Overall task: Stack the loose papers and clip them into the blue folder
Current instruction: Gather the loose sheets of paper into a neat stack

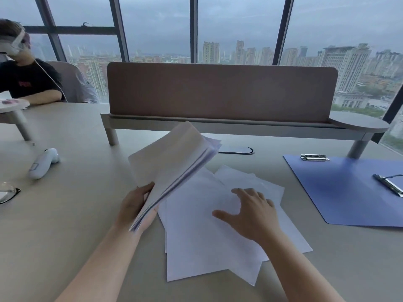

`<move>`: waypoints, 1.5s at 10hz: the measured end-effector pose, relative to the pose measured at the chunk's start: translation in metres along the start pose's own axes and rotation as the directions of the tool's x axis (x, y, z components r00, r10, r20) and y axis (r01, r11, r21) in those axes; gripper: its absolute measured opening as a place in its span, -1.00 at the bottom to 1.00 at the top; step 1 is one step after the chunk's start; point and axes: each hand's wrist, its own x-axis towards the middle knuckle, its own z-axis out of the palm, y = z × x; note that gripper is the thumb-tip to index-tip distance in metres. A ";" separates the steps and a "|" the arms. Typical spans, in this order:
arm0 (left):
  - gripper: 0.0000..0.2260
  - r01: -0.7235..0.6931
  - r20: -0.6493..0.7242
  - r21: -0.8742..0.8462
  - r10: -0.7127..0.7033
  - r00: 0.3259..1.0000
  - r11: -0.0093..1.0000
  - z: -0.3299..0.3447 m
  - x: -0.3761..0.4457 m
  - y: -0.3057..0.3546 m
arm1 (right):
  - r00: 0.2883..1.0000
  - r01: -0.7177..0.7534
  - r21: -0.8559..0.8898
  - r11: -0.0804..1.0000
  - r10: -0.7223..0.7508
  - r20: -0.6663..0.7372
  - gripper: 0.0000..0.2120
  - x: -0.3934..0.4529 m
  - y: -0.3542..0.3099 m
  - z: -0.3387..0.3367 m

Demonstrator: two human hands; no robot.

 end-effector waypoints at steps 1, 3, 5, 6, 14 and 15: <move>-0.85 0.009 -0.019 0.042 -0.009 1.000 0.999 0.001 -0.001 -0.002 | 0.992 -0.058 -0.018 0.998 0.060 0.115 0.10 0.009 0.015 -0.003; -0.84 0.086 -0.011 -0.174 -0.089 0.996 0.981 0.002 -0.006 0.006 | 0.945 -0.296 -0.057 0.954 0.301 0.128 0.23 0.018 0.022 -0.016; -0.89 0.066 -0.067 0.107 -0.059 0.996 0.992 0.004 -0.004 0.000 | 0.904 -0.421 0.015 0.907 0.418 0.093 0.23 0.027 0.024 -0.030; -0.90 0.039 -0.041 0.239 -0.030 0.999 0.970 -0.002 0.001 -0.005 | 0.905 -0.422 0.070 0.904 0.415 0.091 0.25 0.030 0.026 -0.035; -0.77 -0.103 -0.103 0.525 0.183 0.978 0.845 0.008 -0.005 0.003 | 0.924 -0.346 0.938 -0.014 0.170 0.343 -0.81 0.009 0.009 -0.007; -0.86 -0.157 -0.059 0.516 0.218 0.974 0.842 0.017 -0.009 -0.006 | 0.935 -0.343 0.936 -0.078 0.066 0.348 -0.72 0.007 0.004 -0.003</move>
